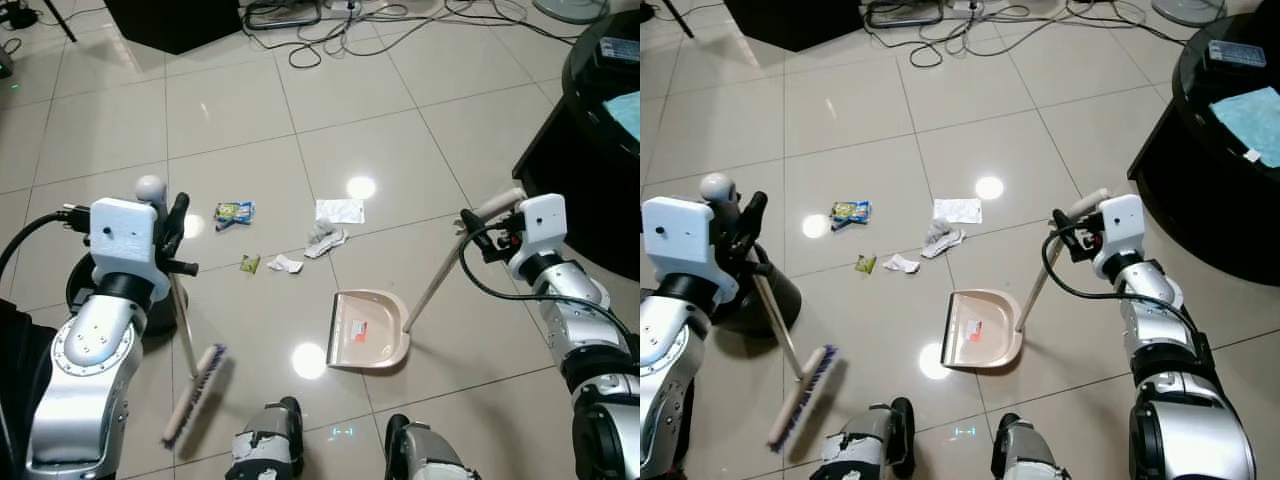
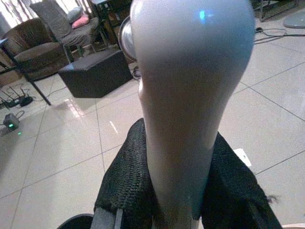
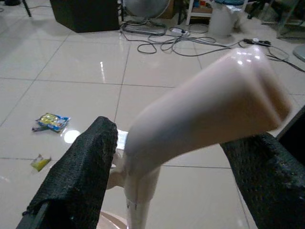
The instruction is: Sweep floor
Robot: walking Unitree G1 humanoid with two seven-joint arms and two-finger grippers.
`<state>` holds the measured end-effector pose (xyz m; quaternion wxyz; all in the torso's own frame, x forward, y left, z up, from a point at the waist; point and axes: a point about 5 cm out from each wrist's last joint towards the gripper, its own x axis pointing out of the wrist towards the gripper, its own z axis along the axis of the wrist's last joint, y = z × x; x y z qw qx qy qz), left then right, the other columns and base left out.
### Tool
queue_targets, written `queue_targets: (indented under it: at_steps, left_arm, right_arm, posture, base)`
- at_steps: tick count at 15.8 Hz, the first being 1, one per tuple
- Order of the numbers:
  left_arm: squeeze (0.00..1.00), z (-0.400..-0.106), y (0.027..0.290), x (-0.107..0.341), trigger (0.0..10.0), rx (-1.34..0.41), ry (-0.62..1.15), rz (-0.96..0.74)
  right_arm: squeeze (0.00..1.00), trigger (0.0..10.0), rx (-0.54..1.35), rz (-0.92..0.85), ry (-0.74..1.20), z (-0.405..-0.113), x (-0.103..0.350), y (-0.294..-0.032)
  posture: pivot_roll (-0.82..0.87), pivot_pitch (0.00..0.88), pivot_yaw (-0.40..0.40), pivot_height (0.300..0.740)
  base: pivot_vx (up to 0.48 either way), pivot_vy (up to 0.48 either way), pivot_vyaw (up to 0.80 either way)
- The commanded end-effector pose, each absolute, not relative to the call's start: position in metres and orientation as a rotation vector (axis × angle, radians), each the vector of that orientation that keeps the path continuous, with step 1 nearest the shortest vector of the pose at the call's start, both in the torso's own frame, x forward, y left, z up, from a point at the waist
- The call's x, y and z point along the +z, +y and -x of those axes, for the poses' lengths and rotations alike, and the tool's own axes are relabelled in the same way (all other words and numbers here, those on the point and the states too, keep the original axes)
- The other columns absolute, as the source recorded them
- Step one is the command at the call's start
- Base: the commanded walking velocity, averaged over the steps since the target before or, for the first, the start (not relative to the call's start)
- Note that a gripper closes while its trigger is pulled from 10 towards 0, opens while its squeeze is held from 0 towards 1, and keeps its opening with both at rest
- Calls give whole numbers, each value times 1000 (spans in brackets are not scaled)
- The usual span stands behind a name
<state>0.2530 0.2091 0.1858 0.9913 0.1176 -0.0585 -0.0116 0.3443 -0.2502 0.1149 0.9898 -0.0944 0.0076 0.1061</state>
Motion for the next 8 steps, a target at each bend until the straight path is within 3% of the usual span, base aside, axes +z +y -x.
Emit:
queue_targets:
  at_steps: [1,8]
  left_arm:
    - [0,-248,213,192,10000,-17,-133,-257]
    - [0,-245,214,193,10000,-33,-116,-267]
  right_arm:
    - [0,10000,234,197,37,-343,111,-250]
    - [0,10000,218,172,58,-346,108,-247]
  posture:
    - [224,256,94,740]
    - [240,281,107,740]
  base:
    - [0,0,0]
    - [0,0,0]
